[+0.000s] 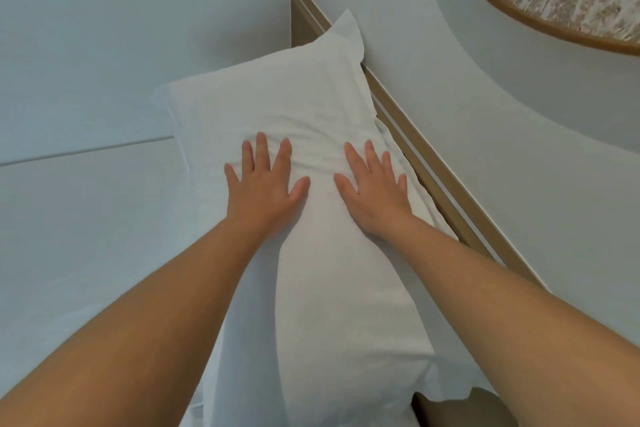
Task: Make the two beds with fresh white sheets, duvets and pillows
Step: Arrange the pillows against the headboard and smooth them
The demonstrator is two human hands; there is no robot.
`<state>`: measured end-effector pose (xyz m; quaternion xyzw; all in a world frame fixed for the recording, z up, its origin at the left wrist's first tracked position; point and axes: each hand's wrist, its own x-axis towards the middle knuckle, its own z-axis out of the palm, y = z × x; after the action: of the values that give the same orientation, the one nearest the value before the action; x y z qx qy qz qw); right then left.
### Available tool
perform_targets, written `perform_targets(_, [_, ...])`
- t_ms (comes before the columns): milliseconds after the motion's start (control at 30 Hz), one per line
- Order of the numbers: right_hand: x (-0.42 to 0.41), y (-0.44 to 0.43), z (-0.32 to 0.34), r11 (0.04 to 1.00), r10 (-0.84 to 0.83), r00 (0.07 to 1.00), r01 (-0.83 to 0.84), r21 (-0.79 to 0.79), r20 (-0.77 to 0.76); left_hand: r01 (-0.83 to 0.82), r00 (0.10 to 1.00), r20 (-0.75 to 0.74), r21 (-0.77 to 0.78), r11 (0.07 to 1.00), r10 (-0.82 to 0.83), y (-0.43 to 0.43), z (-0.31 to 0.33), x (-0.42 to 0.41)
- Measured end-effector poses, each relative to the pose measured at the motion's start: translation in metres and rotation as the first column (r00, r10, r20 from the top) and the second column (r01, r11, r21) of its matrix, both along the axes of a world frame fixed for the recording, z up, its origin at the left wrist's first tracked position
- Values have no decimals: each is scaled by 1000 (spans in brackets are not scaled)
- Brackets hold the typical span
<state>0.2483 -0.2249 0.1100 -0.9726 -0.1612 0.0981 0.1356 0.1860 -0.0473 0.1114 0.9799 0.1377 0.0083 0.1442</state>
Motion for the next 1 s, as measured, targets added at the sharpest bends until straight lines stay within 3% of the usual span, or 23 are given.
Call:
perform_targets(267, [74,35,-35,999,-35,999,36,36,-25,-82,996,31,93,992,80,25,-15,88])
perform_targets(467, [111,44,-108,997,-52,994,57,60,-93,-73,997,8,192,979,73,25,-79,129])
perform_targets(667, [126,55,-172,991,-49,997,57,119,-68,-74,994,93,266,961,50,28,-140,144])
perform_targets(833, [122,51,-190,992,-45,993,58,116,-112,-67,997,44,236,970,58,27,-164,141])
perform_targets(1000, [107,43,-146,994,-33,983,51,97,-179,-28,999,-24,73,997,30,37,-132,134])
